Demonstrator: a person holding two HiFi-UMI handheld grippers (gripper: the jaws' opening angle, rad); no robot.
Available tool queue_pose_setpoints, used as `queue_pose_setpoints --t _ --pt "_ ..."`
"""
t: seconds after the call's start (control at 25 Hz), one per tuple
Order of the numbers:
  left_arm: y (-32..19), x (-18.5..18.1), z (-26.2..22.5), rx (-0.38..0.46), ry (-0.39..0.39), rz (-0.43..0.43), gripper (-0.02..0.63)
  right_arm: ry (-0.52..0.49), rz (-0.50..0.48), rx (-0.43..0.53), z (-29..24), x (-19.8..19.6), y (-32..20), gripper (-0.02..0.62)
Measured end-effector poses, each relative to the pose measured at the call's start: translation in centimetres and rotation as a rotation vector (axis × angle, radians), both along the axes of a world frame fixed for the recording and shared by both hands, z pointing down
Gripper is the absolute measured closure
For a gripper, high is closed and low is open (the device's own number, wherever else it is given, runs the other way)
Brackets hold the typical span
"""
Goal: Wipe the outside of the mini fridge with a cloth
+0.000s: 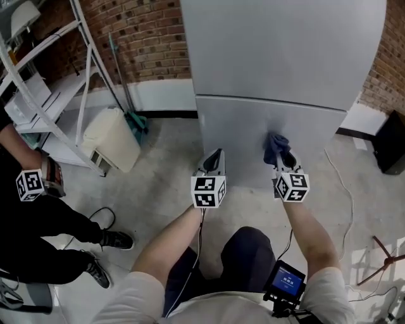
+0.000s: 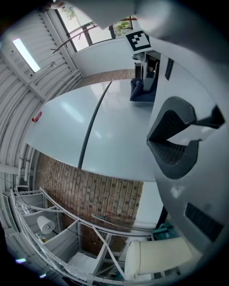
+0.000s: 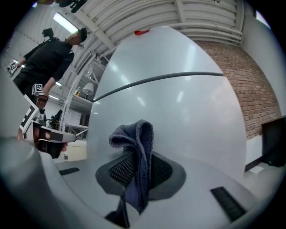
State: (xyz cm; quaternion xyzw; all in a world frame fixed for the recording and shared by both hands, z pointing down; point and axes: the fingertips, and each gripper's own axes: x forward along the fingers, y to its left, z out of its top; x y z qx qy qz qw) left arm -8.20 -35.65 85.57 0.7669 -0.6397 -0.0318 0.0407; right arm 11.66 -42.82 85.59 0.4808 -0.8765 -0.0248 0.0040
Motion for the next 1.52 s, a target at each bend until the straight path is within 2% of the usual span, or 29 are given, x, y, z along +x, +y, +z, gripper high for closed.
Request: queue_pose_setpoints --t 0.16,0.32,0.48,0.6,0.72,0.84,1.04,1.52 --pt "1.2 -3.6 1.2 -0.012 0.0 -0.052 0.603 0.02 -0.129 -0.015 1.4 -8.5 1.5 0.537" --pt "2.3 -6.3 2.5 -0.028 -0.007 -0.095 0.603 0.033 -0.23 -0.017 2.2 -15.3 2.9 0.537" --pt "3.6 -9.5 3.8 -0.047 -0.007 -0.138 0.603 0.048 -0.279 -0.018 3.3 -20.5 3.3 0.537" --pt "4.5 -11.3 4.7 -0.056 -0.011 -0.159 0.603 0.06 -0.269 -0.042 5.0 -22.5 2.9 0.537" --pt "5.4 -12.0 5.8 -0.068 -0.012 -0.17 0.603 0.069 -0.242 -0.07 7.0 -22.7 2.8 0.537" --pt "5.5 -12.3 6.1 -0.064 -0.018 -0.175 0.603 0.081 -0.24 -0.056 7.3 -22.7 2.7 0.537" --pt "4.7 -10.7 6.3 -0.059 -0.011 -0.142 0.603 0.088 -0.222 -0.041 6.9 -20.9 2.6 0.537" --pt "0.6 -1.5 6.4 -0.072 -0.006 0.011 0.603 0.096 -0.098 -0.062 7.1 -9.6 0.4 0.537"
